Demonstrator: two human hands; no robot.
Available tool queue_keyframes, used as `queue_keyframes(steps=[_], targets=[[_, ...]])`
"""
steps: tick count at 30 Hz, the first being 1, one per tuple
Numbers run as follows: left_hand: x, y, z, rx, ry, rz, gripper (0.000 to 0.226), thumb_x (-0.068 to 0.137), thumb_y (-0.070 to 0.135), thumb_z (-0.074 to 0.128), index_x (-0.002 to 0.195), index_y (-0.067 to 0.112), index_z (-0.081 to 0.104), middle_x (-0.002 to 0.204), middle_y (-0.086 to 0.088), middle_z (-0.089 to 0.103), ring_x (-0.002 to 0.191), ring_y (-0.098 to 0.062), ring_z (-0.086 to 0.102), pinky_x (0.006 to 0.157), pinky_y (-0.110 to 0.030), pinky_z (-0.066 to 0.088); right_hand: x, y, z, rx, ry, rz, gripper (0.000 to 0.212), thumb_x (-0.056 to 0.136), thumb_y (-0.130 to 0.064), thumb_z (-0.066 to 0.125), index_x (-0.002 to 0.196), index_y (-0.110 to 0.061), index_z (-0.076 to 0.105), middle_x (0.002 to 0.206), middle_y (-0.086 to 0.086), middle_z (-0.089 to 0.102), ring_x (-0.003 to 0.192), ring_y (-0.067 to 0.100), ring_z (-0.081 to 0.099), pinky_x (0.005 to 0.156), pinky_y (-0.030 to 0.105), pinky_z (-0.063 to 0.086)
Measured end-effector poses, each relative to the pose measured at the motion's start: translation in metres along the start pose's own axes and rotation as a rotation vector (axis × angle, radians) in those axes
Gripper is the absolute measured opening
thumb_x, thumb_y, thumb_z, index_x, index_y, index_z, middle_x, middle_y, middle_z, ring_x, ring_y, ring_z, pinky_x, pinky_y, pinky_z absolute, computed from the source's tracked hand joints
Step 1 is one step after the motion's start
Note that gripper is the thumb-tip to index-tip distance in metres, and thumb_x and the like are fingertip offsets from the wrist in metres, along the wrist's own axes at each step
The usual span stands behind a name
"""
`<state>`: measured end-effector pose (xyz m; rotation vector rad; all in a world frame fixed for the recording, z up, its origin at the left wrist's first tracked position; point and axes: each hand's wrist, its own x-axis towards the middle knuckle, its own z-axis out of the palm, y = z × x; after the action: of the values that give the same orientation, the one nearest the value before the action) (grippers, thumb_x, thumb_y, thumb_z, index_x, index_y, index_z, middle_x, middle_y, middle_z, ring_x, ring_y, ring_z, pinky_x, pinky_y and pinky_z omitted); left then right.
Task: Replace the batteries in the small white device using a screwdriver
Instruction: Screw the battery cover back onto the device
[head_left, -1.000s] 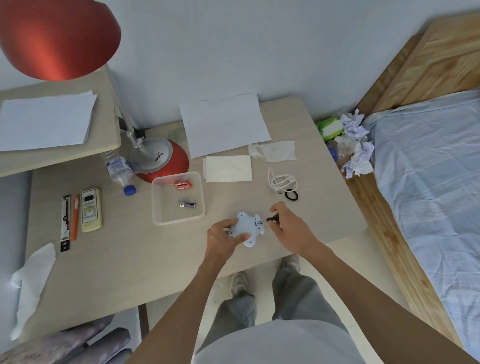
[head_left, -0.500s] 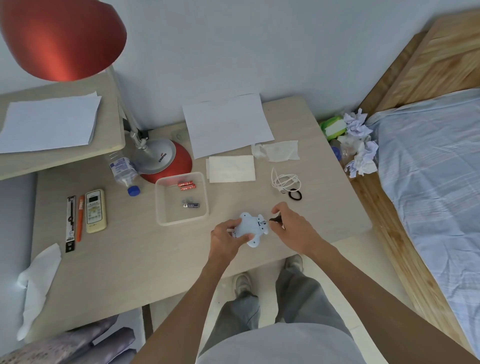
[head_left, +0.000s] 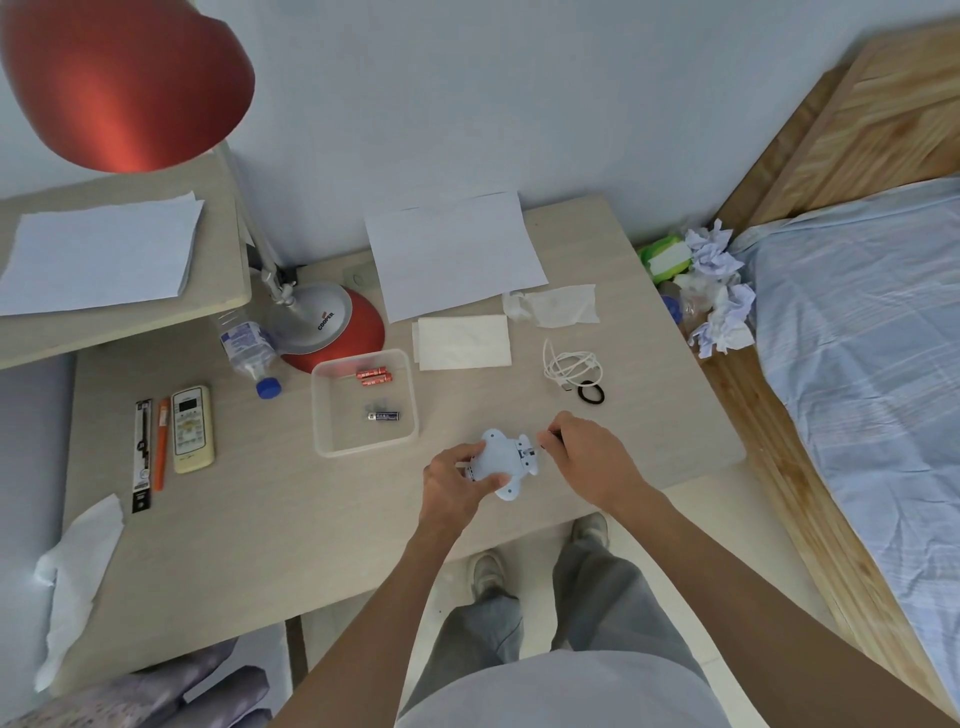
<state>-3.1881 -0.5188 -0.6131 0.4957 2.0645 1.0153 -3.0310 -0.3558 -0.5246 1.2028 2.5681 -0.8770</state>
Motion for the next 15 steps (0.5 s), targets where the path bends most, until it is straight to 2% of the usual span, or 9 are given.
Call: queue_keyframes(steps=[2, 3, 5, 7, 11, 15], targets=[[0.000, 0.000, 0.000, -0.013, -0.003, -0.008, 0.070, 0.066, 0.040, 0.104, 0.129, 0.022, 0.078, 0.121, 0.003, 0.075, 0.100, -0.019, 0.072, 0.086, -0.034, 0.064, -0.006, 0.002, -0.003, 0.027, -0.042, -0.054, 0.035, 0.110, -0.040, 0.053, 0.137, -0.018, 0.048, 0.111, -0.004, 0.063, 0.091, 0.033, 0.069, 0.084, 0.048, 0.057], [0.000, 0.001, -0.001, -0.021, -0.007, -0.011, 0.069, 0.066, 0.038, 0.104, 0.128, 0.022, 0.078, 0.120, 0.003, 0.075, 0.100, -0.018, 0.073, 0.085, -0.032, 0.063, -0.009, 0.004, -0.004, 0.021, -0.059, -0.082, 0.036, 0.110, -0.036, 0.055, 0.141, -0.020, 0.045, 0.117, -0.003, 0.062, 0.092, 0.034, 0.070, 0.085, 0.049, 0.057], [-0.001, 0.001, -0.001, -0.021, -0.011, -0.013, 0.069, 0.066, 0.037, 0.104, 0.128, 0.023, 0.078, 0.120, 0.004, 0.075, 0.099, -0.018, 0.073, 0.085, -0.031, 0.062, -0.009, 0.007, -0.002, -0.006, -0.058, -0.109, 0.023, 0.111, -0.029, 0.052, 0.131, -0.020, 0.049, 0.119, -0.001, 0.066, 0.092, 0.034, 0.070, 0.083, 0.050, 0.057], [-0.001, 0.000, -0.001, -0.024, -0.011, -0.016, 0.068, 0.066, 0.036, 0.104, 0.128, 0.023, 0.078, 0.120, 0.004, 0.076, 0.099, -0.019, 0.073, 0.084, -0.031, 0.063, -0.006, 0.008, 0.000, -0.033, -0.043, -0.092, 0.013, 0.113, -0.031, 0.050, 0.118, -0.019, 0.053, 0.108, 0.000, 0.070, 0.088, 0.030, 0.069, 0.081, 0.048, 0.056], [-0.002, 0.000, -0.001, -0.020, -0.009, -0.024, 0.070, 0.065, 0.039, 0.104, 0.128, 0.025, 0.078, 0.122, 0.004, 0.075, 0.100, -0.020, 0.073, 0.088, -0.038, 0.065, -0.001, 0.011, 0.000, -0.142, -0.004, -0.043, 0.029, 0.113, -0.043, 0.049, 0.108, -0.016, 0.058, 0.093, 0.002, 0.070, 0.082, 0.028, 0.068, 0.073, 0.043, 0.054], [-0.003, 0.001, -0.002, -0.015, -0.013, -0.015, 0.071, 0.066, 0.040, 0.104, 0.130, 0.024, 0.077, 0.123, 0.005, 0.075, 0.101, -0.019, 0.073, 0.089, -0.038, 0.065, -0.002, 0.014, 0.000, -0.229, 0.003, -0.031, 0.043, 0.113, -0.050, 0.043, 0.092, -0.015, 0.055, 0.080, 0.003, 0.063, 0.073, 0.029, 0.063, 0.065, 0.039, 0.046]])
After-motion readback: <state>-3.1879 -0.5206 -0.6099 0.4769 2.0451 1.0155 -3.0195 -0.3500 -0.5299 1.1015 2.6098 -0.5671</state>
